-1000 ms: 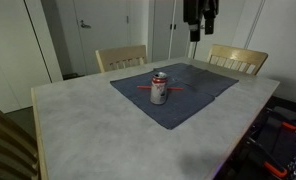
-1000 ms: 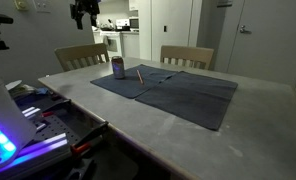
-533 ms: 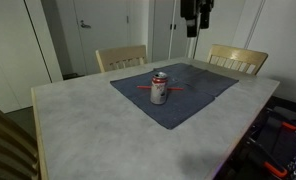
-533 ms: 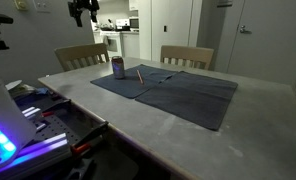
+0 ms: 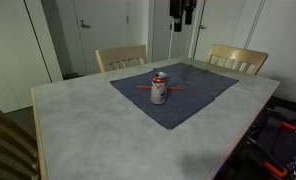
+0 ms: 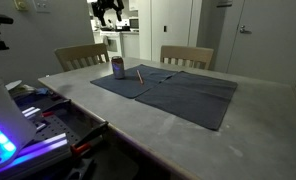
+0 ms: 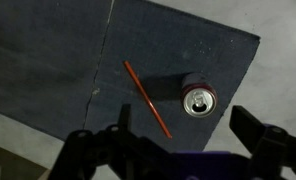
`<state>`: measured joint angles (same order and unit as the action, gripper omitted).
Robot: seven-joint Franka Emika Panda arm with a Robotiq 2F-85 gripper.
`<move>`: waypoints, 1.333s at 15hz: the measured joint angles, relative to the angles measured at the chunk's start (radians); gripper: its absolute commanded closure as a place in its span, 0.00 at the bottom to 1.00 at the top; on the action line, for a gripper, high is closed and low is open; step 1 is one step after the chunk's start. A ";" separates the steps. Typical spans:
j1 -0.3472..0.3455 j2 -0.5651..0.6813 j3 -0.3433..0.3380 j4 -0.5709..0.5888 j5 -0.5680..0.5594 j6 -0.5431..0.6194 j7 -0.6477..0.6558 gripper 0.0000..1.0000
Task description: Move the can to the right
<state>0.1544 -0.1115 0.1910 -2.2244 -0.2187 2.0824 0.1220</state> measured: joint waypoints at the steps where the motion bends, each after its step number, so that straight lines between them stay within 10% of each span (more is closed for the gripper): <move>1: -0.002 0.034 -0.014 0.020 0.011 0.040 -0.038 0.00; 7: -0.002 0.223 -0.040 0.130 0.195 0.122 -0.220 0.00; 20: -0.002 0.449 -0.040 0.242 0.254 0.060 -0.193 0.00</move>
<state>0.1526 0.3377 0.1514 -1.9823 0.0357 2.1425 -0.0715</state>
